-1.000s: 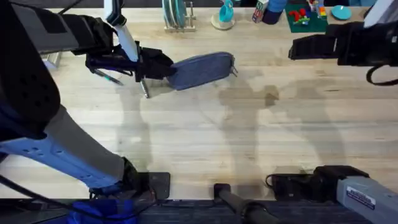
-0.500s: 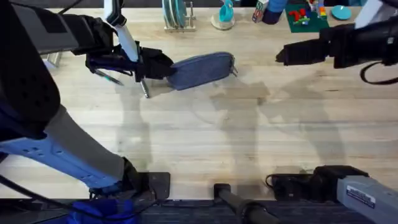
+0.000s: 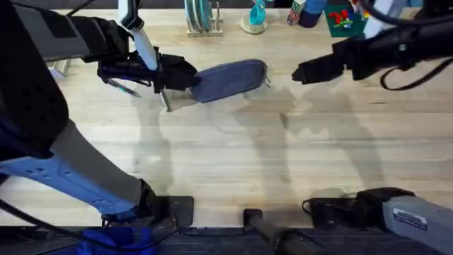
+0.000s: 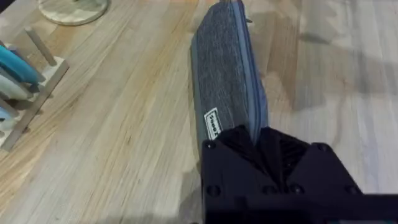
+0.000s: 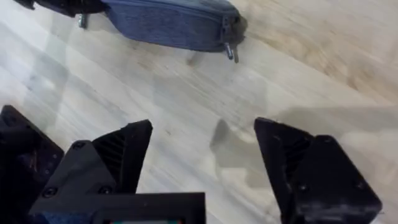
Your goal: Unzip the bag, pick up the pens from the table one at a time and place them inside, then zip the bag closed.
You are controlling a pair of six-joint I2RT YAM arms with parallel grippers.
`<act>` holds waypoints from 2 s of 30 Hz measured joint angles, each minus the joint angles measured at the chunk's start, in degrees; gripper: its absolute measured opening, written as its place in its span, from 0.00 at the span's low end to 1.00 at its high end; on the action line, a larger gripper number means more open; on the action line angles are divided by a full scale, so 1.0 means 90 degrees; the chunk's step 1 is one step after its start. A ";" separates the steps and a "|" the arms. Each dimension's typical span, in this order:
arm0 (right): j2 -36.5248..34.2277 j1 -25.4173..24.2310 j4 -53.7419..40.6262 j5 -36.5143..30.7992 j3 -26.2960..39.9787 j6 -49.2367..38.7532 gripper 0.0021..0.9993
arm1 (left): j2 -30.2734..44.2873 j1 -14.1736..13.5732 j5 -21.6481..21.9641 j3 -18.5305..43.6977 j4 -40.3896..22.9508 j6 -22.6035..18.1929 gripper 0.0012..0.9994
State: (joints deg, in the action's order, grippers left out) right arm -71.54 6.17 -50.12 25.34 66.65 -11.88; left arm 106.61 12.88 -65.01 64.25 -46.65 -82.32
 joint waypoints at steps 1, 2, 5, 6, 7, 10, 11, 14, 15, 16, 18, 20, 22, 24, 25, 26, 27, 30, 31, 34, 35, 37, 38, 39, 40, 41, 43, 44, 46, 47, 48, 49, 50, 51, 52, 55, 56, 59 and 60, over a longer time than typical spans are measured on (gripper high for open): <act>-0.0052 0.0041 0.0085 0.0000 0.0000 -0.0016 1.00 | -0.0001 0.0000 0.0000 0.0000 0.0000 0.0000 0.04; -0.0098 0.0067 0.0160 0.0000 0.0000 -0.0022 1.00 | 0.0001 0.0000 0.0000 0.0000 0.0000 -0.0001 0.04; -0.0209 0.0101 0.0353 0.0000 0.0000 -0.0024 1.00 | -0.0001 0.0000 0.0000 0.0000 0.0000 0.0000 0.04; -0.0233 0.0101 0.0398 0.0000 0.0000 -0.0024 1.00 | -0.0001 0.0000 0.0000 0.0000 0.0000 0.0000 0.04; -0.0259 0.0101 0.0435 0.0000 0.0000 -0.0024 1.00 | -0.0001 0.0000 0.0000 0.0000 0.0000 -0.0002 0.04; -0.0333 0.0105 0.0451 0.0000 0.0001 -0.0024 1.00 | -0.0001 0.0000 0.0000 0.0000 0.0000 -0.0001 0.04; -0.0368 0.0115 0.0455 -0.0002 0.0002 -0.0024 1.00 | -0.0001 0.0000 0.0000 0.0000 0.0000 -0.0002 0.04; -0.0525 0.0178 0.0503 0.0000 0.0002 -0.0025 1.00 | -0.0001 0.0000 0.0000 0.0000 0.0000 0.0000 0.04; -0.0599 0.0192 0.0563 0.0000 0.0002 -0.0029 1.00 | -0.0001 0.0000 0.0000 0.0000 0.0000 0.0000 0.04; -0.0656 0.0205 0.0611 0.0000 0.0002 -0.0030 1.00 | -0.0001 0.0000 0.0000 0.0000 0.0000 0.0000 0.04; -0.0775 0.0212 0.0717 0.0000 0.0005 -0.0034 1.00 | 0.0002 0.0000 0.0000 0.0000 0.0000 0.0000 0.04; -0.0878 0.0212 0.0769 0.0000 0.0005 -0.0019 1.00 | -0.0001 0.0000 0.0000 0.0000 0.0000 0.0000 0.04; -0.0973 0.0212 0.0773 0.0000 0.0005 -0.0017 1.00 | -0.0001 0.0000 0.0002 0.0000 0.0000 0.0000 0.04; -0.1074 0.0212 0.0778 0.0000 0.0005 -0.0017 1.00 | 0.0002 0.0000 0.0002 0.0000 0.0000 0.0000 0.04; -0.1128 0.0212 0.0781 0.0000 0.0005 -0.0017 1.00 | 0.0002 0.0000 0.0001 0.0000 0.0000 -0.0001 0.04; -0.1183 0.0212 0.0785 0.0000 0.0005 -0.0017 1.00 | -0.0001 0.0000 0.0002 0.0000 0.0000 -0.0001 0.04; -0.1241 0.0212 0.0800 0.0002 0.0005 -0.0017 1.00 | -0.0001 0.0000 0.0002 0.0000 0.0000 -0.0002 0.04; -0.1445 0.0212 0.0897 0.0000 0.0005 -0.0017 1.00 | -0.0001 0.0000 0.0002 0.0000 0.0000 0.0000 0.04; -0.1516 0.0212 0.0952 0.0002 0.0005 -0.0017 1.00 | -0.0001 0.0000 0.0002 0.0000 0.0000 0.0000 0.04; -0.1676 0.0212 0.1155 0.0003 0.0005 -0.0017 1.00 | -0.0001 0.0000 0.0002 0.0000 0.0000 0.0000 0.04; -0.1724 0.0212 0.1258 0.0007 0.0005 -0.0017 1.00 | -0.0001 0.0000 0.0002 0.0000 0.0000 -0.0001 0.04; -0.1799 0.0212 0.1424 0.0029 0.0005 -0.0017 1.00 | -0.0001 0.0000 0.0002 0.0000 0.0000 0.0000 0.04; -0.1835 0.0212 0.1511 0.0045 0.0005 -0.0017 1.00 | -0.0001 0.0000 0.0002 0.0000 0.0000 0.0000 0.04; -0.1872 0.0212 0.1601 0.0048 0.0005 -0.0018 1.00 | 0.0002 0.0000 0.0002 0.0000 0.0000 -0.0001 0.04; -0.2000 0.0212 0.1838 0.0050 0.0005 -0.0017 1.00 | -0.0001 0.0000 0.0002 0.0000 0.0000 0.0000 0.04; -0.2036 0.0212 0.1899 0.0051 0.0005 -0.0017 1.00 | -0.0001 0.0000 0.0002 0.0000 0.0000 0.0000 0.04; -0.2109 0.0212 0.2004 0.0051 0.0005 -0.0017 1.00 | -0.0001 0.0000 0.0002 0.0000 0.0000 -0.0001 0.04; -0.2139 0.0212 0.2043 0.0051 0.0005 -0.0017 1.00 | -0.0001 0.0000 0.0002 0.0000 0.0000 -0.0002 0.04; -0.2189 0.0212 0.2081 0.0051 0.0005 -0.0016 1.00 | -0.0001 0.0000 0.0002 0.0000 0.0000 0.0000 0.04; -0.2290 0.0212 0.2095 0.0071 0.0005 -0.0017 1.00 | -0.0001 0.0000 0.0002 0.0000 0.0000 0.0000 0.04; -0.2331 0.0212 0.2099 0.0100 0.0005 -0.0017 1.00 | -0.0001 0.0000 0.0002 0.0000 0.0000 -0.0001 0.04; -0.2379 0.0215 0.2131 0.0140 0.0005 -0.0016 1.00 | -0.0001 0.0000 0.0002 0.0000 0.0000 -0.0001 0.04; -0.2440 0.0215 0.2185 0.0188 0.0005 -0.0017 1.00 | -0.0001 0.0000 0.0002 0.0000 0.0000 -0.0002 0.04; -0.2490 0.0218 0.2234 0.0230 0.0005 -0.0017 1.00 | 0.0001 0.0000 0.0002 0.0000 0.0000 -0.0002 0.04; -0.2540 0.0220 0.2290 0.0286 0.0005 -0.0016 1.00 | -0.0001 0.0000 0.0002 0.0000 0.0000 0.0000 0.04; -0.2656 0.0233 0.2462 0.0420 0.0005 -0.0013 1.00 | -0.0001 0.0000 0.0002 0.0000 0.0000 0.0000 0.04; -0.2686 0.0244 0.2509 0.0459 0.0005 -0.0012 1.00 | -0.0001 0.0000 0.0002 0.0000 0.0000 0.0000 0.04; -0.2780 0.0272 0.2625 0.0531 0.0005 -0.0012 1.00 | -0.0001 0.0000 0.0002 0.0000 0.0000 0.0000 0.04; -0.2817 0.0282 0.2651 0.0556 0.0005 -0.0010 1.00 | 0.0000 0.0000 0.0002 0.0000 0.0000 0.0000 0.04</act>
State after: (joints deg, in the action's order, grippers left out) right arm -96.89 8.70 -26.26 30.35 66.70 -11.97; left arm 106.61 12.88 -64.99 64.25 -46.65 -82.32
